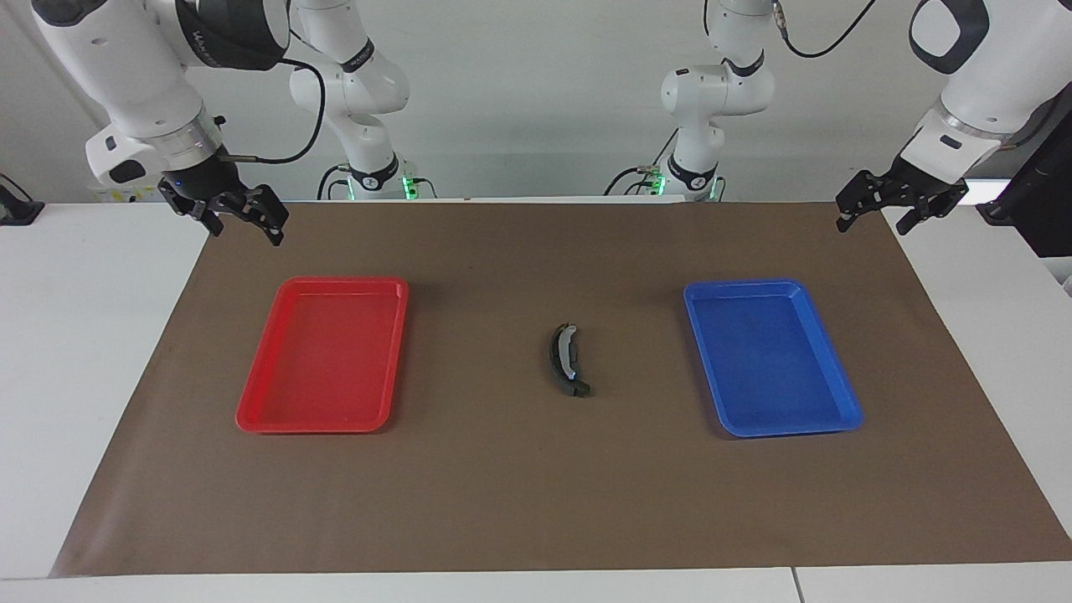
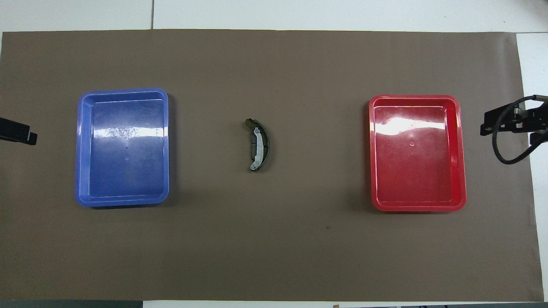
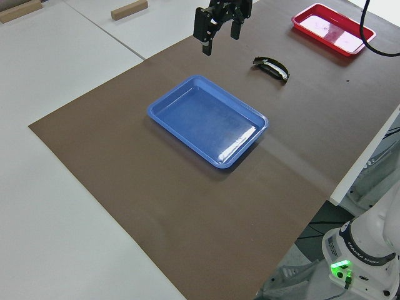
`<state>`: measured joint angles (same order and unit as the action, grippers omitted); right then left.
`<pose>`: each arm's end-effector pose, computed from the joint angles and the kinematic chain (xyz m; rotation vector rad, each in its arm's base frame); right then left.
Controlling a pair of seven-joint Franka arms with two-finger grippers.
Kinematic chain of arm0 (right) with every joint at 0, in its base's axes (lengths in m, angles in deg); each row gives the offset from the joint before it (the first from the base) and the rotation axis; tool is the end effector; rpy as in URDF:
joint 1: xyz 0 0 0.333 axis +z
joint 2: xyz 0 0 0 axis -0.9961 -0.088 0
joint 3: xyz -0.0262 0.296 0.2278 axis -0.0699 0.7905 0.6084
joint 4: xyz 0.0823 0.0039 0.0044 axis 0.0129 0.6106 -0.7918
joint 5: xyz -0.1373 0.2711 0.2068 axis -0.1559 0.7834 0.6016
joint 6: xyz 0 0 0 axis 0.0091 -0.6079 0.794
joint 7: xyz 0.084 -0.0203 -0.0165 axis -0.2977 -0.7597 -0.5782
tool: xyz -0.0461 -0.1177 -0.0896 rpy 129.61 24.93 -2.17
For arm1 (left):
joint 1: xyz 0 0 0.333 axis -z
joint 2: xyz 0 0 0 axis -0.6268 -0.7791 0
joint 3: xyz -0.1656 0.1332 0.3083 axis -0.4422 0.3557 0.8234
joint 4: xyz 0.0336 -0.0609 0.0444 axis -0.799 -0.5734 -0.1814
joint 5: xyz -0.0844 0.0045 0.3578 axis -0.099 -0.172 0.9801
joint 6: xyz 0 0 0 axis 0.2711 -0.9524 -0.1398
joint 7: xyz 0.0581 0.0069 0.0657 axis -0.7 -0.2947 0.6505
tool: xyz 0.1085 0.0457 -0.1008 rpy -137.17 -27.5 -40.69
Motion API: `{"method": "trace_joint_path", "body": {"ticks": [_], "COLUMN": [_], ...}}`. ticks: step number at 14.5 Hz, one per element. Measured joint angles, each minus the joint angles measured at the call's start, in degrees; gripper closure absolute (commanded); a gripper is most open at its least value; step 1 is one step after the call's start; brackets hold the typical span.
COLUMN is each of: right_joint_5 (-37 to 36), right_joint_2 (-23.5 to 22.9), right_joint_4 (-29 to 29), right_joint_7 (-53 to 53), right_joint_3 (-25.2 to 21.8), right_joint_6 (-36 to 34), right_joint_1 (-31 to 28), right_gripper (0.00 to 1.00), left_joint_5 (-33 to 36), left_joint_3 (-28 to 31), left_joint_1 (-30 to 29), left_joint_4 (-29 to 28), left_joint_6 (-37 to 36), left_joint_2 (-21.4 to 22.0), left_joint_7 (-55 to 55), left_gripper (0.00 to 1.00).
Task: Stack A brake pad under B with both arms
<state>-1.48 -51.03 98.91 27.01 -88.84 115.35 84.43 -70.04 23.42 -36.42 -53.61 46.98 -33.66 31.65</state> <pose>0.5120 -0.0294 0.6167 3.1165 -0.3383 -0.0926 0.5154 0.0196 0.6288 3.1122 -0.2157 -0.0736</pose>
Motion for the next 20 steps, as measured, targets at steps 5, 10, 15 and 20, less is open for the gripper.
{"method": "trace_joint_path", "body": {"ticks": [5, 10, 15, 20], "right_joint_5": [0.00, -0.01, -1.84, -1.82], "right_joint_2": [0.26, 0.84, 0.90, 0.72], "right_joint_4": [0.00, -0.69, -1.33, -2.48], "right_joint_7": [0.00, -0.85, -3.96, -4.08], "right_joint_3": [1.28, 1.66, 2.33, 4.03], "right_joint_6": [-0.43, -1.34, -1.50, -1.89], "right_joint_1": [-0.87, -0.84, -0.81, -0.63], "right_gripper": [0.01, 0.01, 0.01, 0.01], "left_joint_5": [0.00, 0.00, 0.00, 0.00], "left_joint_3": [0.00, 0.00, 0.00, 0.00], "left_joint_1": [0.00, 0.00, 0.00, 0.00], "left_joint_4": [0.00, 0.00, 0.00, 0.00], "left_joint_6": [0.00, 0.00, 0.00, 0.00], "left_joint_2": [0.00, 0.00, 0.00, 0.00], "left_joint_7": [0.00, 0.00, 0.00, 0.00], "left_gripper": [0.01, 0.01, 0.01, 0.01]}}
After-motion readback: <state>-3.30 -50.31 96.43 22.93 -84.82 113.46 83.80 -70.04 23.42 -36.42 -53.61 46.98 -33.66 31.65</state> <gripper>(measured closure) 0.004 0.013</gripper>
